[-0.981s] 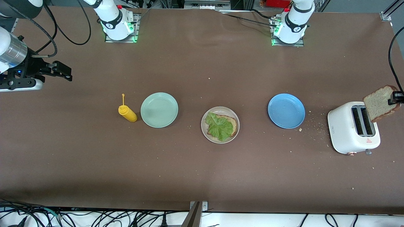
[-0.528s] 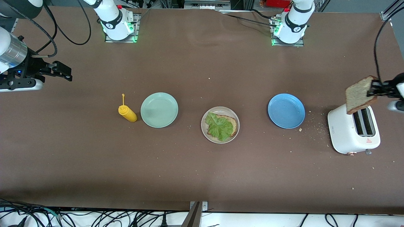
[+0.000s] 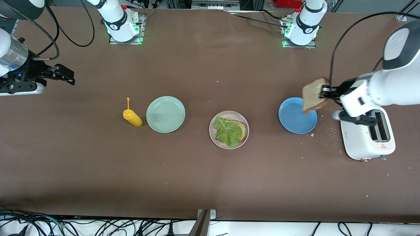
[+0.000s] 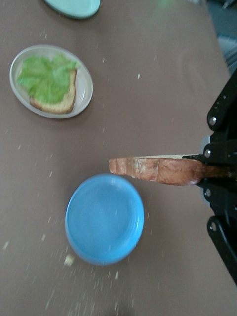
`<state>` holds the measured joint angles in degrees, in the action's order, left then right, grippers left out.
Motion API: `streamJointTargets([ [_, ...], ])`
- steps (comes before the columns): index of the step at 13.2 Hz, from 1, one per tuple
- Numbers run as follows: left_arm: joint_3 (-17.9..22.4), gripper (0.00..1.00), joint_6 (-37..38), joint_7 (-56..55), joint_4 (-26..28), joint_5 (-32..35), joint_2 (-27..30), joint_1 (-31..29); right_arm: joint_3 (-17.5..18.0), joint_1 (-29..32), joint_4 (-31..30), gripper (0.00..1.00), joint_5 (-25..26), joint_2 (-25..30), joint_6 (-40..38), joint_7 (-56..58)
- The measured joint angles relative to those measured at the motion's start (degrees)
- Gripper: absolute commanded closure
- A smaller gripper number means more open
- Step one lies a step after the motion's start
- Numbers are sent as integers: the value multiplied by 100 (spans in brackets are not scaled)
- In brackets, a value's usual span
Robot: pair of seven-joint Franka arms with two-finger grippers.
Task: Make sandwich in beige plate with both arms
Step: 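Carry the bread slice with the left gripper over the lettuce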
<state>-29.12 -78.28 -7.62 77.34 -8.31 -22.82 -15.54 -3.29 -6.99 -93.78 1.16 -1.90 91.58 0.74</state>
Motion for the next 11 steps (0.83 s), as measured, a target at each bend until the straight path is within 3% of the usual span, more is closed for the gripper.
streamJointTargets([
  [4,22,100,-530,-249,46,-1741,-894,56,-1,1,-3,0,0,-2,3,0],
  [8,9,100,-1775,157,47,-2431,-1735,347,-1,1,-7,0,0,-5,6,0],
  [11,13,100,-2428,1307,47,-3267,-2299,509,-1,1,-10,0,0,-6,8,0],
])
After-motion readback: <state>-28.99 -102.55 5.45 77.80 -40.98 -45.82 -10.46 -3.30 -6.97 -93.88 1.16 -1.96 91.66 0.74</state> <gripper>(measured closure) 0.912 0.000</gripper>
